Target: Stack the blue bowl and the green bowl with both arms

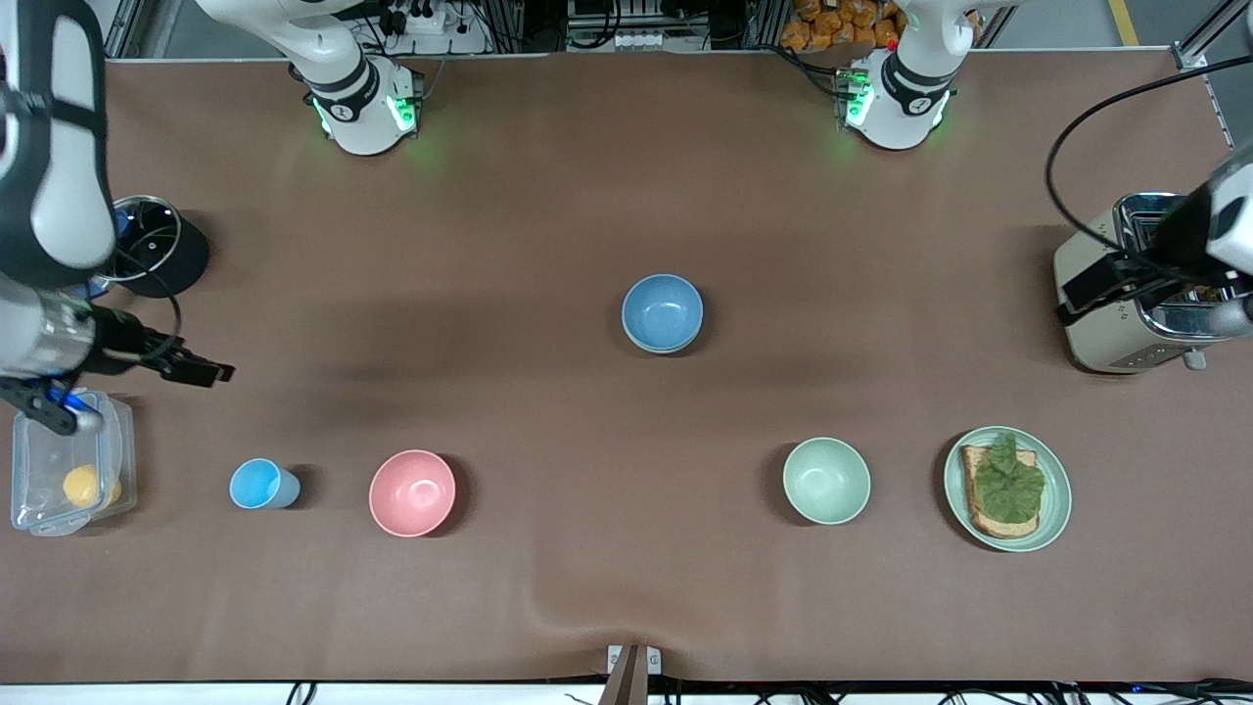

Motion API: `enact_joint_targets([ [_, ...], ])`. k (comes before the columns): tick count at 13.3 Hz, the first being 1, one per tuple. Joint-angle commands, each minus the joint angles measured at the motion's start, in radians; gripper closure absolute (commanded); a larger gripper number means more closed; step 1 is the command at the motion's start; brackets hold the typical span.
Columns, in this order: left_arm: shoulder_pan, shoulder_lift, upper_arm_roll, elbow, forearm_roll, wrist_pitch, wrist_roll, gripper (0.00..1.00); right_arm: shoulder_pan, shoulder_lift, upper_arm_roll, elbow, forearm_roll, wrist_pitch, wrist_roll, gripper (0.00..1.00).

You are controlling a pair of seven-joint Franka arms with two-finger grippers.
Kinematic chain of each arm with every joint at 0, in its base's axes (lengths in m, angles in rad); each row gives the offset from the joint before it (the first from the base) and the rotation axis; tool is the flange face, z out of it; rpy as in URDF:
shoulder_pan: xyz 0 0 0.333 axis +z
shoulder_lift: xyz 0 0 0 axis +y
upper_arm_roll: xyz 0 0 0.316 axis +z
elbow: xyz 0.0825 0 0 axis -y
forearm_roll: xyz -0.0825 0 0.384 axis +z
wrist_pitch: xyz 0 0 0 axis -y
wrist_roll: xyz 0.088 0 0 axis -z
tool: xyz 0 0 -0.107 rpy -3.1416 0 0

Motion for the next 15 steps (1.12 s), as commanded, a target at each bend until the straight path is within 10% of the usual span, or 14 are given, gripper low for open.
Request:
enact_joint_targets([
  [1, -0.016, -0.015, 0.024, 0.042, -0.006, -0.075, 0.037, 0.0, -0.039, -0.126, 0.108, 0.017, -0.067, -0.069, 0.001, 0.0],
  [7, -0.038, -0.024, 0.013, 0.042, 0.055, -0.176, 0.095, 0.0, -0.14, -0.234, 0.36, 0.09, -0.196, -0.133, 0.004, 0.0],
  [15, -0.049, -0.059, -0.01, 0.033, 0.053, -0.243, 0.114, 0.0, -0.164, -0.249, 0.377, 0.088, -0.244, -0.099, -0.045, 0.0],
])
